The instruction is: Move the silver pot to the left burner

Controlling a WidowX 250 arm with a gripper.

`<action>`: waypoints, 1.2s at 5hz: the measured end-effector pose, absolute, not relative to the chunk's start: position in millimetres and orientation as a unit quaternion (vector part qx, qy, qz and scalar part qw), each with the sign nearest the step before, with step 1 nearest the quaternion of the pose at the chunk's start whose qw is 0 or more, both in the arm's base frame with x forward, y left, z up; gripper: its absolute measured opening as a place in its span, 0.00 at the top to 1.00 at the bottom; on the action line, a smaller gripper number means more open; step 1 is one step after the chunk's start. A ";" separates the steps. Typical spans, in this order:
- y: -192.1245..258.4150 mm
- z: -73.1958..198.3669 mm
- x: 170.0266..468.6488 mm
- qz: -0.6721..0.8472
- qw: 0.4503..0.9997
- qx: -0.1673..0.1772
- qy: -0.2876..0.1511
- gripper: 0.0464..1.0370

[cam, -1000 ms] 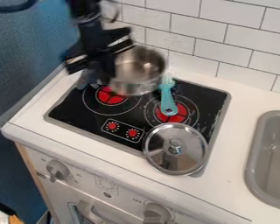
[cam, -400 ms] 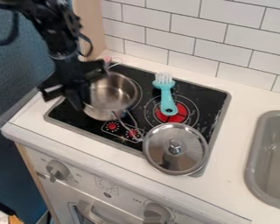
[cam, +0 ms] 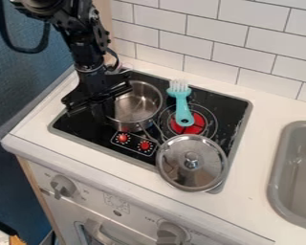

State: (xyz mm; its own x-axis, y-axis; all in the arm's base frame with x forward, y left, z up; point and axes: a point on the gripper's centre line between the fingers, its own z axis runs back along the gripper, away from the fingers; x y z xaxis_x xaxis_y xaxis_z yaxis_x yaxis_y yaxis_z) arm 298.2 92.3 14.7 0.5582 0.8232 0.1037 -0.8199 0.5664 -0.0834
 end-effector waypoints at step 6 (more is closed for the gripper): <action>81.8 59.5 304.6 0.460 0.885 -0.032 -0.060 0.03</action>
